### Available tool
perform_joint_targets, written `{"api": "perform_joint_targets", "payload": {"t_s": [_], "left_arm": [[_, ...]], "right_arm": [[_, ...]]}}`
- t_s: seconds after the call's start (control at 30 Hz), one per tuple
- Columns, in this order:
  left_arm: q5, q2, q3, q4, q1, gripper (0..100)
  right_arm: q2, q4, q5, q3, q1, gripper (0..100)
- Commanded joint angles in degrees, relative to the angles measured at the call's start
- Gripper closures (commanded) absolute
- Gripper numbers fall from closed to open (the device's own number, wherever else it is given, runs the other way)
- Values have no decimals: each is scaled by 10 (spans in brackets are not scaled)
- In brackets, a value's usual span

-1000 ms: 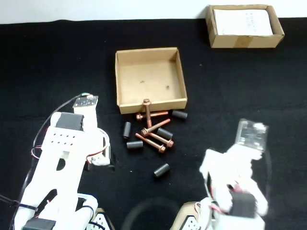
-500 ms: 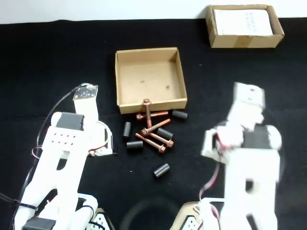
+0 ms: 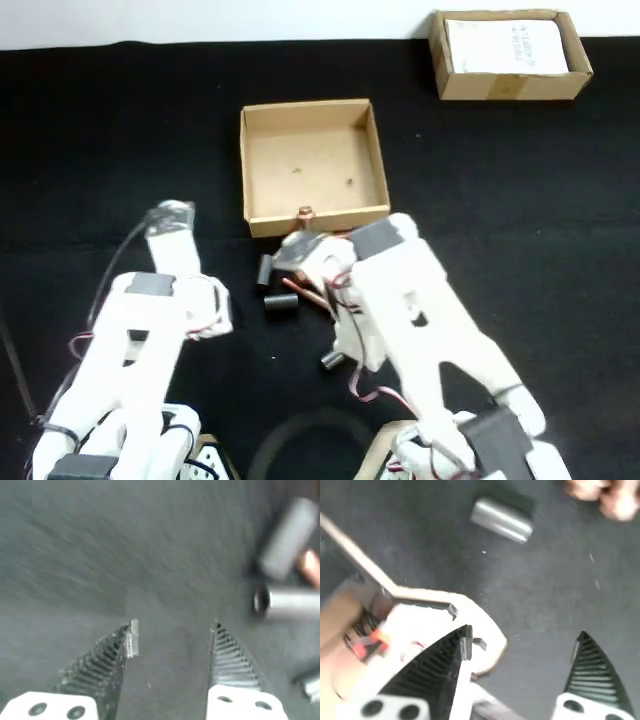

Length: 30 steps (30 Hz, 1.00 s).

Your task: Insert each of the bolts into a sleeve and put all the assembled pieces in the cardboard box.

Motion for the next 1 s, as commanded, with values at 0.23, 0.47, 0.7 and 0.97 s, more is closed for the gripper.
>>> {"api": "perform_joint_targets", "payload": {"t_s": [0.23,0.47,0.7,0.97], "left_arm": [[-207,-3,22,-120,-115,766],[-207,-4,21,-120,-121,768],[-207,-4,-5,-127,-244,769],[-174,-4,-15,-114,-393,769]], "right_arm": [[94,8,238,29,-138,697],[95,7,246,-23,-197,697],[97,7,246,-52,-192,697],[99,-19,273,-54,-143,697]]}}
